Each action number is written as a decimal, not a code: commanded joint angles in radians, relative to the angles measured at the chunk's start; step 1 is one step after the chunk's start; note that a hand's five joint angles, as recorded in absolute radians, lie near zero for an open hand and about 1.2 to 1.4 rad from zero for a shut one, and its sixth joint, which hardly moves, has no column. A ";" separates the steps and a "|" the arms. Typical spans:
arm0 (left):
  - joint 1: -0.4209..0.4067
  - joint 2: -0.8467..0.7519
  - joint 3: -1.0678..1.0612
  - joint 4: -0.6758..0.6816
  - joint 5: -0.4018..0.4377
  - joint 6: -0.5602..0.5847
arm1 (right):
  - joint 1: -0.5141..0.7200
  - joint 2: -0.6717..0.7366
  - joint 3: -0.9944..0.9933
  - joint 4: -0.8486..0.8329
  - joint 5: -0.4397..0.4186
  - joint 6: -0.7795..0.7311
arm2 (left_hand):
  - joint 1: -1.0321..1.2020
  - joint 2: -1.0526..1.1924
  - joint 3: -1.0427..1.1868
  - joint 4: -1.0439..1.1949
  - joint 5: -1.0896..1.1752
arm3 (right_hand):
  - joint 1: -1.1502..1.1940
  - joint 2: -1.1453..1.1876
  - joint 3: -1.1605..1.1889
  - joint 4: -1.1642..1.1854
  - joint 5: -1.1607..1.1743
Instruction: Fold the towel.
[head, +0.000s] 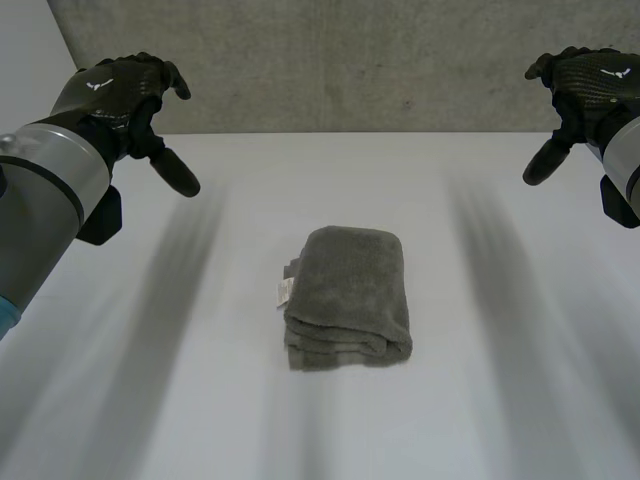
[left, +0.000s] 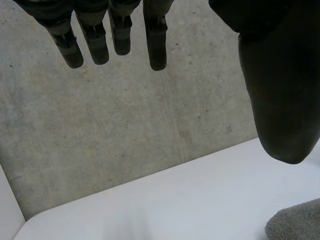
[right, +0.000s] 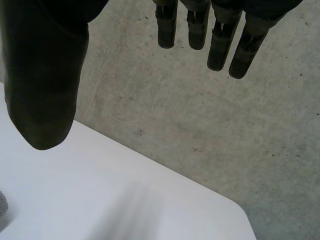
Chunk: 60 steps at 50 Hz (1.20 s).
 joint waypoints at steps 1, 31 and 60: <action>-0.002 0.005 0.000 -0.001 0.003 -0.001 | 0.001 0.000 0.001 0.002 -0.006 -0.019 | -0.002 -0.002 -0.002 0.000 -0.012 | -0.057 -0.068 -0.066 -0.078 -0.063; -0.002 0.120 -0.245 0.062 0.009 -0.007 | 0.010 -0.059 0.232 -0.062 -0.006 -0.029 | -0.002 -0.002 -0.002 0.000 -0.012 | -0.057 -0.068 -0.066 -0.078 -0.063; 0.015 0.156 -0.338 0.148 0.012 -0.012 | 0.010 -0.103 0.296 -0.122 -0.006 -0.059 | -0.019 -0.019 -0.019 -0.017 -0.030 | -0.057 -0.068 -0.066 -0.078 -0.063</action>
